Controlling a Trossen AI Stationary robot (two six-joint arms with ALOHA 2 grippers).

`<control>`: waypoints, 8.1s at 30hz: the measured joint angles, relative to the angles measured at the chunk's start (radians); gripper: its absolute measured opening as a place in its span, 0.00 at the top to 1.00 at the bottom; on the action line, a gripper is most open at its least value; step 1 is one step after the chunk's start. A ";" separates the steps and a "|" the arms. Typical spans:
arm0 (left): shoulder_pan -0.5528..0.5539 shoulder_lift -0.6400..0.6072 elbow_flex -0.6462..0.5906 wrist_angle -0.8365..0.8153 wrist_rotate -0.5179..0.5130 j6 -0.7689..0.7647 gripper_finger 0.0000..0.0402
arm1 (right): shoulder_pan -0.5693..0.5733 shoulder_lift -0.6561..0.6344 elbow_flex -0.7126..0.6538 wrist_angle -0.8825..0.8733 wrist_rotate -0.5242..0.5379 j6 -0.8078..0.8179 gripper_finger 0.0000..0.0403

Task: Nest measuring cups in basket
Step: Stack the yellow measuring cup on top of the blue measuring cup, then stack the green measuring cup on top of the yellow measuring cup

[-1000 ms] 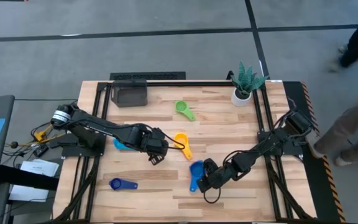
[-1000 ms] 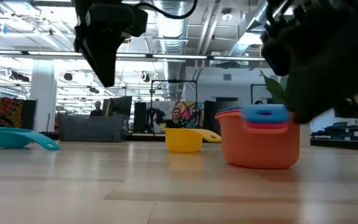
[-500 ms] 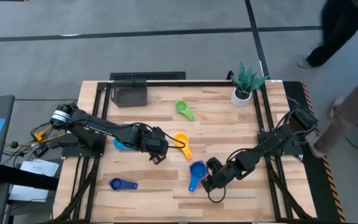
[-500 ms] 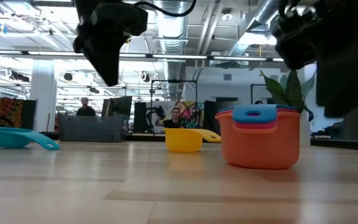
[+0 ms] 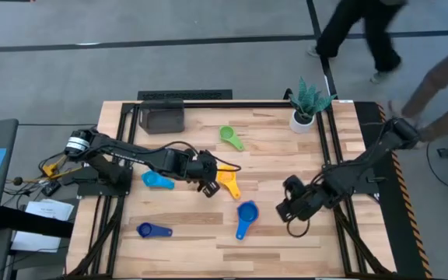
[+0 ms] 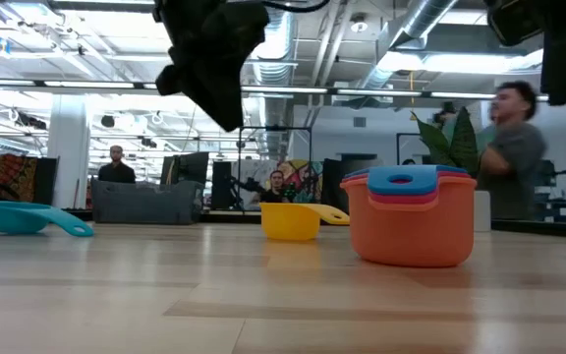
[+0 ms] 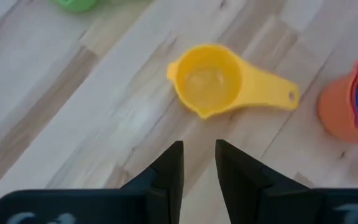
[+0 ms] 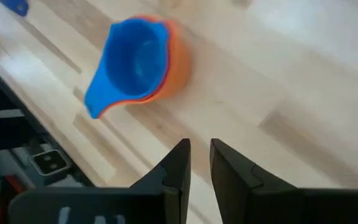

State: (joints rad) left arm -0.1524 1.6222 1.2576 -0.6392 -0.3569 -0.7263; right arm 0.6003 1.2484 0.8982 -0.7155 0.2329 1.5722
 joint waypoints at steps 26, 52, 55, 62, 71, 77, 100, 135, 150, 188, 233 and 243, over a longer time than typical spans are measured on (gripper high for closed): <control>0.144 0.078 -0.103 0.272 -0.024 -0.230 0.80 | -0.329 -0.424 -0.014 -0.404 0.031 -0.623 0.79; 0.201 0.163 -0.104 0.303 0.154 -0.256 0.80 | -0.525 -0.618 -0.265 -0.266 -0.074 -0.530 0.79; 0.191 0.163 -0.104 0.303 0.177 -0.250 0.80 | -0.525 -0.617 -0.265 -0.265 -0.072 -0.507 0.79; 0.168 0.169 -0.104 0.310 0.179 -0.221 0.80 | -0.521 -0.618 -0.265 -0.266 -0.071 -0.472 0.79; 0.168 0.239 -0.104 0.356 0.194 -0.227 0.80 | -0.522 -0.618 -0.265 -0.264 -0.078 -0.472 0.79; 0.167 0.247 -0.104 0.370 0.207 -0.228 0.82 | -0.523 -0.618 -0.265 -0.261 -0.076 -0.472 0.79; 0.149 0.221 0.042 0.312 0.340 0.035 1.00 | -0.515 -0.588 -0.264 -0.185 -0.074 -0.403 0.79; -0.033 0.255 0.347 0.178 0.131 -0.027 1.00 | -0.228 -0.456 -0.264 -0.114 0.058 -0.088 0.79; -0.071 0.312 0.341 0.166 0.081 -0.056 1.00 | -0.230 -0.457 -0.264 -0.110 0.055 -0.114 0.79; -0.109 0.419 0.342 0.181 0.111 -0.131 1.00 | -0.229 -0.448 -0.264 -0.091 0.050 -0.113 0.79; -0.110 0.424 0.351 0.124 0.187 -0.280 0.80 | -0.230 -0.448 -0.264 -0.091 0.058 -0.160 0.79; -0.110 0.421 0.351 0.070 0.195 -0.247 0.81 | -0.230 -0.448 -0.264 -0.092 0.064 -0.167 0.79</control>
State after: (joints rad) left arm -0.2623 2.0428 1.6085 -0.5688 -0.1618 -0.9736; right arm 0.3706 0.8005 0.6346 -0.8074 0.2968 1.4055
